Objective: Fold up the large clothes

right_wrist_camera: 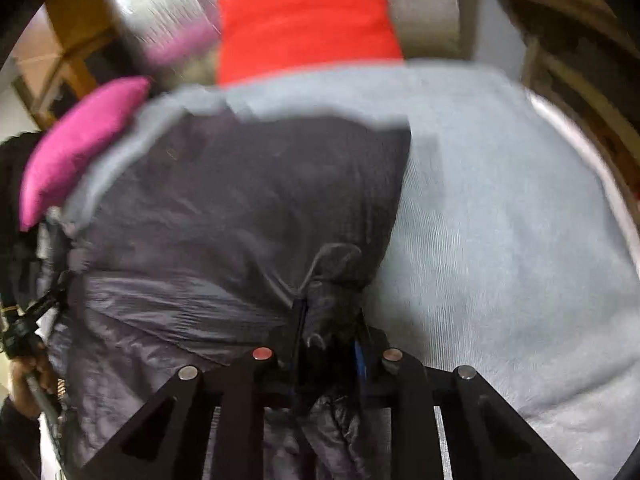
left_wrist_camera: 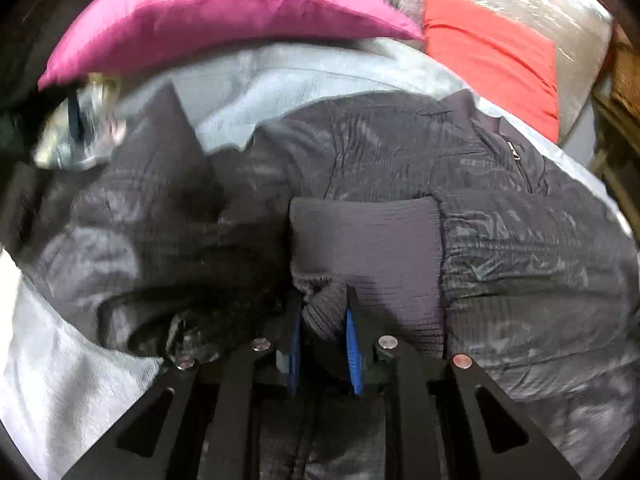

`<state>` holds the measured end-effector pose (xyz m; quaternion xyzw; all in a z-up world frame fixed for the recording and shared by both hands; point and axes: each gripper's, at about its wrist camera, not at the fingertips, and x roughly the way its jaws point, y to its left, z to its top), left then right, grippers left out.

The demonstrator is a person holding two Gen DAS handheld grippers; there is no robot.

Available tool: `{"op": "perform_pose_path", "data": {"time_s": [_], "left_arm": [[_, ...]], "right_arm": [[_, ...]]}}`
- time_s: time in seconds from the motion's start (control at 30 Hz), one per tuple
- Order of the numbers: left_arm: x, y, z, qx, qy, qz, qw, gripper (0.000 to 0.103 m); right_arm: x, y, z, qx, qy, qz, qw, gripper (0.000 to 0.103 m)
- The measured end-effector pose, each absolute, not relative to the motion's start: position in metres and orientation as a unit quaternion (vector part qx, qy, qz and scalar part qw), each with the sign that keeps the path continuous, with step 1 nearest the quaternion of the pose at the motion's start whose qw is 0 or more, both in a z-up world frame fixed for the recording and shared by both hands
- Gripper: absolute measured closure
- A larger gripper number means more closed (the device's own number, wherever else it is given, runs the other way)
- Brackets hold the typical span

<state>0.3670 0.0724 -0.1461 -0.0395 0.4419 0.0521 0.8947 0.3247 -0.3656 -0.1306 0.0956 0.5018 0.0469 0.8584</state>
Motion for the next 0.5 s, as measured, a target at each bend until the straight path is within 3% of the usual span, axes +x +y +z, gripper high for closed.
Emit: {"op": "perform_pose_path", "data": {"time_s": [0.07,0.1,0.13,0.33,0.43,0.5], "left_arm": [[0.366,0.068,-0.143,-0.023,0.442,0.058,0.895,0.082],[0.367,0.069,-0.142,-0.028,0.443,0.058,0.894,0.082],[0.368,0.072,-0.142,-0.037,0.446,0.055,0.893,0.082],[0.370,0.070,-0.145,-0.030,0.442,0.056,0.895,0.080],[0.372,0.074,-0.145,-0.039,0.446,0.052,0.893,0.078],[0.376,0.080,-0.143,-0.055,0.458,0.050,0.886,0.074]], "right_arm": [[0.319,-0.370,-0.127,0.121,0.485,0.040,0.865,0.064],[0.316,-0.374,-0.120,0.134,0.478,0.028,0.868,0.041],[0.313,-0.376,-0.114,0.139,0.469,0.019,0.872,0.037],[0.287,-0.345,-0.056,0.161,0.388,0.094,0.903,0.037],[0.295,-0.320,-0.081,0.155,0.424,0.138,0.882,0.036],[0.313,-0.318,-0.127,0.147,0.492,0.094,0.853,0.038]]}}
